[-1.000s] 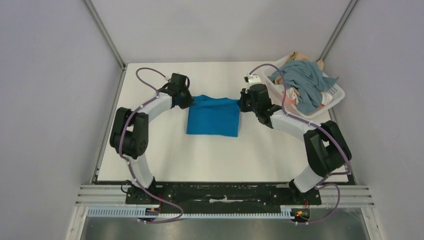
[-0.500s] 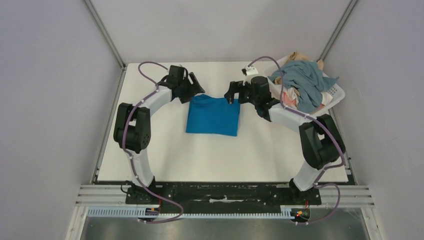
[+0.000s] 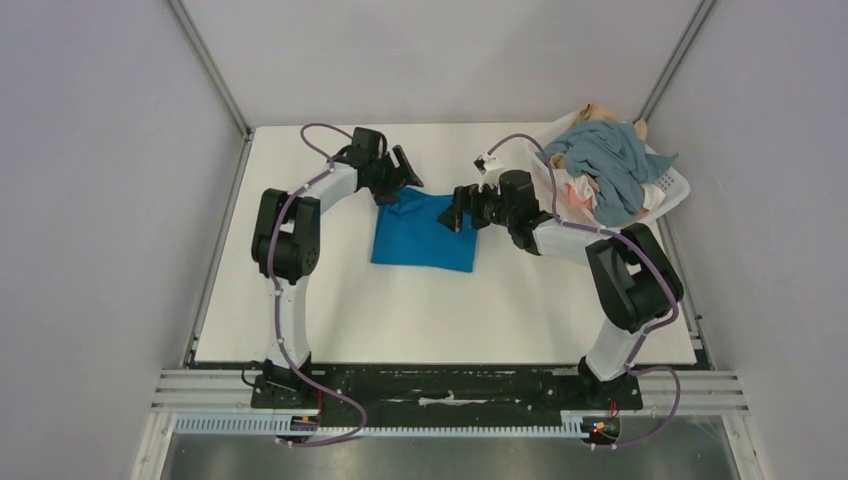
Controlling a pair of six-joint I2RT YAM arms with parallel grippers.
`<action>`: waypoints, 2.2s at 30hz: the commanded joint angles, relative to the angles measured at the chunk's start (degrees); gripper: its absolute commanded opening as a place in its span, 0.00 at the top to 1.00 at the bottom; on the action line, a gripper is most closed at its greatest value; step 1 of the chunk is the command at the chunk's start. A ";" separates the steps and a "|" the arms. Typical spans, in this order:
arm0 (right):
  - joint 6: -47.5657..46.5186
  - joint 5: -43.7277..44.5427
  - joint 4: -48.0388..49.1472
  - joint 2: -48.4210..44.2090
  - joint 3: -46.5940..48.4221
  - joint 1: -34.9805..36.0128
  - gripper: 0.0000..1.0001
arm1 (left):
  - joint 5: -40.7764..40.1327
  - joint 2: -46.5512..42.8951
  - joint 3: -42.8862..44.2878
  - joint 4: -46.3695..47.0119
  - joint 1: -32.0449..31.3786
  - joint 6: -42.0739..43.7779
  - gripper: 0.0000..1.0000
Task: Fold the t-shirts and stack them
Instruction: Smooth out wrinkles on the folded tshirt
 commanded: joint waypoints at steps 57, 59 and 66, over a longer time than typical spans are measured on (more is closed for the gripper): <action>19.12 -4.76 14.97 46.50 45.17 4.89 0.02 | 7.71 -10.81 -32.43 21.96 1.82 -6.25 0.13; 19.04 -4.71 14.69 46.22 44.74 4.67 0.02 | 6.07 -13.96 -35.50 19.73 1.64 -5.36 0.13; 14.65 -4.75 8.46 38.74 45.23 4.50 0.02 | 2.37 -28.02 -47.87 14.04 -1.79 -2.74 0.13</action>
